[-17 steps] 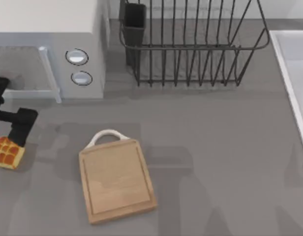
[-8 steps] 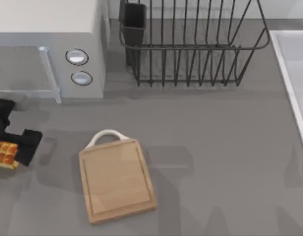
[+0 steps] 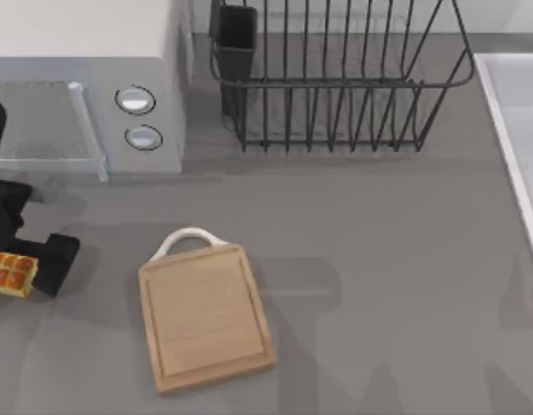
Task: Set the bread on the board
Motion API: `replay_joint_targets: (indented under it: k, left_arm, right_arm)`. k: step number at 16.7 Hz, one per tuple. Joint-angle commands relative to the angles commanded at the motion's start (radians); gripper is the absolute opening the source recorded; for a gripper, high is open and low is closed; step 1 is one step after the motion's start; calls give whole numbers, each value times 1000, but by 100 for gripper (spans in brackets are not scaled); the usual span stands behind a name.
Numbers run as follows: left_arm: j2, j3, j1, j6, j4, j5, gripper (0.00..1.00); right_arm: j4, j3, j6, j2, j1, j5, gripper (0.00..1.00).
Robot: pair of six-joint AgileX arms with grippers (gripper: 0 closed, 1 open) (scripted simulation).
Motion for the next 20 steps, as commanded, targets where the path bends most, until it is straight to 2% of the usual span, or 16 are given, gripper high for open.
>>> replay_joint_targets:
  k: [3, 16, 20]
  left_arm:
    - [0, 0, 0, 0, 0, 0, 100]
    - [0, 0, 0, 0, 0, 0, 2]
    - [0, 0, 0, 0, 0, 0, 0]
  right_arm:
    - [0, 0, 0, 0, 0, 0, 100]
    - [0, 0, 0, 0, 0, 0, 100]
    - [0, 0, 0, 0, 0, 0, 100]
